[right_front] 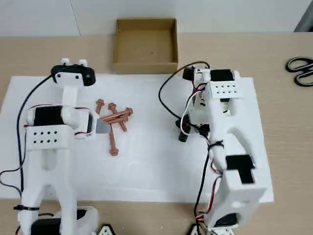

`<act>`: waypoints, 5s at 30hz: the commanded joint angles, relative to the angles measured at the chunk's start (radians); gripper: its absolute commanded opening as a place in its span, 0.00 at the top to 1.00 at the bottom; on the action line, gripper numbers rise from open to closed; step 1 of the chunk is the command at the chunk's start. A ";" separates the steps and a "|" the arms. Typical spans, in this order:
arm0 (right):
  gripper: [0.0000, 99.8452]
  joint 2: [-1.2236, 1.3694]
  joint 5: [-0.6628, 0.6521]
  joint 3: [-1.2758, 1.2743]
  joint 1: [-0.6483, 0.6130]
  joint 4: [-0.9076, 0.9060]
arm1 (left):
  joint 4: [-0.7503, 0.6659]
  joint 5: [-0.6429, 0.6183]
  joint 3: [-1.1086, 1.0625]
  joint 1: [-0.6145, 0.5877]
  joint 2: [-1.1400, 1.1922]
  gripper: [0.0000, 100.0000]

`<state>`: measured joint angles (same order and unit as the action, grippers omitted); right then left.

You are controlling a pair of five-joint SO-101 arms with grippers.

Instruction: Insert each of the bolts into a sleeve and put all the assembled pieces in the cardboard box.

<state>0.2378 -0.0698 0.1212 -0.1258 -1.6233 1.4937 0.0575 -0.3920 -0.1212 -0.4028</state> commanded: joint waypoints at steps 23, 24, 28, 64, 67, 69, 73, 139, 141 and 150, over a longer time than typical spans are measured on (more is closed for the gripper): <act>1.00 -0.163 -0.020 0.015 0.008 -0.035 | 0.101 0.114 0.871 -0.104 0.934 0.70; 1.00 -0.163 -0.020 0.015 0.008 -0.033 | 0.101 0.114 0.900 -0.101 0.961 0.70; 1.00 -0.159 -0.020 0.015 0.004 -0.033 | 0.101 0.112 0.998 -0.097 1.054 0.70; 1.00 -0.193 -0.023 0.020 0.001 -0.038 | 0.261 0.078 1.368 -0.014 1.240 0.99; 1.00 -0.274 -0.021 0.020 0.001 -0.036 | 0.261 0.081 1.359 -0.014 1.143 0.99; 1.00 -0.341 -0.021 0.020 0.001 -0.035 | 0.261 0.118 1.330 -0.011 1.068 0.99; 1.00 -0.481 -0.023 0.015 0.001 -0.035 | 0.261 0.101 1.231 0.006 0.873 0.99; 1.00 -2.052 0.104 -1.748 -0.420 0.995 | -1.112 -0.462 -0.587 0.692 -0.520 0.99; 1.00 -2.052 0.104 -1.748 -0.420 0.995 | -1.112 -0.462 -0.611 0.692 -0.525 0.99; 1.00 -2.052 0.104 -1.748 -0.418 0.995 | -1.100 -0.462 -0.630 0.694 -0.528 0.99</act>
<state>-1.7998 0.0253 -1.6372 -0.5416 -0.6536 0.4120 -0.4012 -1.0303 0.5708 -0.9045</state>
